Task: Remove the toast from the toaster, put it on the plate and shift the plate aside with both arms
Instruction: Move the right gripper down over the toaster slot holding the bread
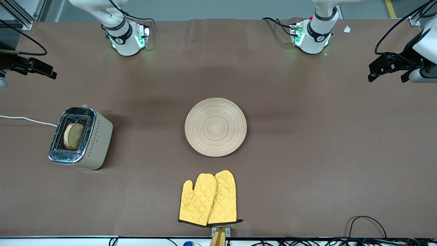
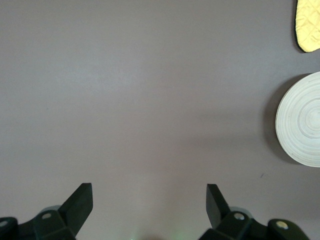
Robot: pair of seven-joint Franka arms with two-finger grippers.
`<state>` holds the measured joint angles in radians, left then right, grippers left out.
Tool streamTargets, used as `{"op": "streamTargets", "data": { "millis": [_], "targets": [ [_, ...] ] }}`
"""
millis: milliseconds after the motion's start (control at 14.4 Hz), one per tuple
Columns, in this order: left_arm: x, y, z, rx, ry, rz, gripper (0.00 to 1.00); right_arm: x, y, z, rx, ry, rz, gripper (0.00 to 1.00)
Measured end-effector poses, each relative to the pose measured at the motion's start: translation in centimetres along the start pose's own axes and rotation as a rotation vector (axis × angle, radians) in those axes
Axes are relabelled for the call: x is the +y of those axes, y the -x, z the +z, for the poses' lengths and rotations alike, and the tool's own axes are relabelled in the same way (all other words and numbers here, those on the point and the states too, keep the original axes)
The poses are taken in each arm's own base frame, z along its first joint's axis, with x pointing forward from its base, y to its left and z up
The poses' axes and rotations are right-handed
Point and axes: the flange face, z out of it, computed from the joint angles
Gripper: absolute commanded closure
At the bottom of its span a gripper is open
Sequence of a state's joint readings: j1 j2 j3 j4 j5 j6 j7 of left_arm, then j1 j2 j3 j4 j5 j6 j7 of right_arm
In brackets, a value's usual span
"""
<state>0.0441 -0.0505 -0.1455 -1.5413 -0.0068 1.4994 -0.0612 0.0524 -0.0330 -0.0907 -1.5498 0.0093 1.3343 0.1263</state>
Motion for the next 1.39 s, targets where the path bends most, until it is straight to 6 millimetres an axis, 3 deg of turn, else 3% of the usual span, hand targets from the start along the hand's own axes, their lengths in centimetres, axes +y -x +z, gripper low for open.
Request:
{"op": "streamTargets", "data": {
  "millis": [486,764,1042,1390],
  "targets": [
    [0.0,-0.1,0.3,-0.011,0.000,0.000,0.00,0.4,0.0,0.0,-0.001,-0.001,0.007,0.00],
    [0.0,-1.8,2.0,-0.038,0.006,0.002,0.00,1.1,-1.5,1.2,0.016,-0.005,0.025,0.00],
    [0.7,-4.3,4.6,-0.076,0.017,0.018,0.00,2.5,-5.9,6.1,-0.013,0.001,0.033,0.00],
    [1.3,-6.3,7.7,-0.094,0.027,0.029,0.00,6.1,-10.7,13.8,-0.033,0.000,0.045,0.00]
  ]
}}
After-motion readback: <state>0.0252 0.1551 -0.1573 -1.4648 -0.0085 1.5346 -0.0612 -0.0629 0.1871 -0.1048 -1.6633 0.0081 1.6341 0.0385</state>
